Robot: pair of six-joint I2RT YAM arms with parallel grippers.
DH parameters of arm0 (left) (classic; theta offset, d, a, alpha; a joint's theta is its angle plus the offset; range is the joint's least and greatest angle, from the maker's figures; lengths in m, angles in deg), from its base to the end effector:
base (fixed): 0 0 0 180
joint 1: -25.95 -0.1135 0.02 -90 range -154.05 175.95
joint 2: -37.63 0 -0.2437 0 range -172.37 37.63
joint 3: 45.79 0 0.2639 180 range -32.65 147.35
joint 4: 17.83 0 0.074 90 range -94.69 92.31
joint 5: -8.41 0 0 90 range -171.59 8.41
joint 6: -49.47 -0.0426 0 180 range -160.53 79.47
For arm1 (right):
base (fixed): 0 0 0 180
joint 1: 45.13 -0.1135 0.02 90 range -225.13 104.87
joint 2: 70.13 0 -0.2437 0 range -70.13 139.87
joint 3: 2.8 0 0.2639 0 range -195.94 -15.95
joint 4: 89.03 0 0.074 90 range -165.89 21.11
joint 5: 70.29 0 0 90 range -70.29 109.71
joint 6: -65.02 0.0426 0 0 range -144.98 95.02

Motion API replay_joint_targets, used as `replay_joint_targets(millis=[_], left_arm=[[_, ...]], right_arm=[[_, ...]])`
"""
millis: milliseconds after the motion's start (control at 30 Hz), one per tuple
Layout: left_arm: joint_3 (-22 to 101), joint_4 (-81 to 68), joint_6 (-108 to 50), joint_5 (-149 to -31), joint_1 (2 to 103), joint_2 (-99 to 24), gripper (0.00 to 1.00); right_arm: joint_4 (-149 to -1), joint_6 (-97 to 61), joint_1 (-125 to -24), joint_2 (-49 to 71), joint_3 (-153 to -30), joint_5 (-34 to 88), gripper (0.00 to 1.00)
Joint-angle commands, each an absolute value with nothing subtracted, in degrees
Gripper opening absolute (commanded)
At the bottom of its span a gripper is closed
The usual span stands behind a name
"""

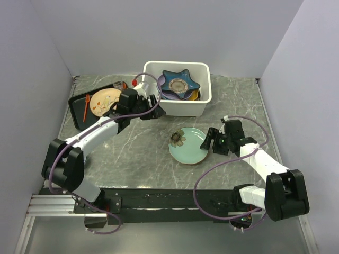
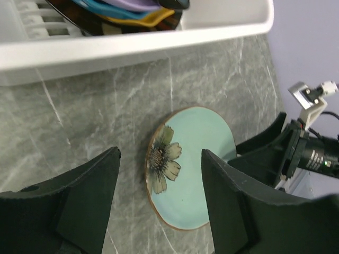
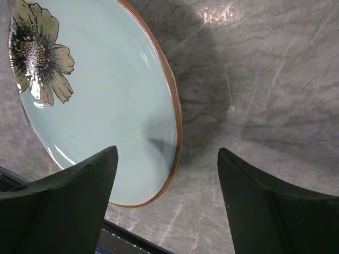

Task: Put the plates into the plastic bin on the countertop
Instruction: Pick up the plate at the center of the board.

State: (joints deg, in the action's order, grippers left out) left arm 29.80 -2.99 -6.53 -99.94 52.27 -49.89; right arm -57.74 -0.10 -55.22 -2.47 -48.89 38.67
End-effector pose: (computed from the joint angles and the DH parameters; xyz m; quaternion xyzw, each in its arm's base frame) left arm 0.3255 -0.1760 0.2509 0.0271 0.8444 -0.3774 0.3792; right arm 0.2356 0.0560 0.1508 0.0683 0.9340 0.2433 0.2527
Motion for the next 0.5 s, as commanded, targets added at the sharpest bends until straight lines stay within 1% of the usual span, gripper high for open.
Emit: replay_joint_targets(millis=[0,133,167,333,367,433,467], left_arm=[[27.82,-8.29,-5.46,-102.60,53.63,-47.01,0.68],[26.76,-8.82,-5.38,-103.03,55.12,-48.58,0.68],[26.76,-8.82,-5.29,-103.30,55.21,-49.55,0.68],[26.94,-9.61,-4.15,-103.65,56.44,-51.75,0.68],[26.85,-10.22,-3.88,-103.65,56.53,-52.01,0.68],[27.02,-10.58,-3.44,-103.91,56.88,-53.06,0.68],[27.20,-10.58,-3.44,-103.91,57.06,-53.51,0.68]], right_arm=[[-60.95,0.33,-54.89,-1.93,-48.99,39.66,0.77],[-61.82,0.33,-54.89,-1.05,-49.08,39.66,0.68],[-61.74,0.24,-54.89,-0.52,-49.17,39.74,0.65],[-62.44,0.42,-54.89,0.54,-49.08,40.10,0.55],[-62.44,0.51,-54.89,0.36,-49.08,40.01,0.50],[-62.62,0.77,-54.89,0.19,-48.82,39.66,0.45],[-62.62,0.77,-54.89,-0.08,-48.90,39.48,0.40]])
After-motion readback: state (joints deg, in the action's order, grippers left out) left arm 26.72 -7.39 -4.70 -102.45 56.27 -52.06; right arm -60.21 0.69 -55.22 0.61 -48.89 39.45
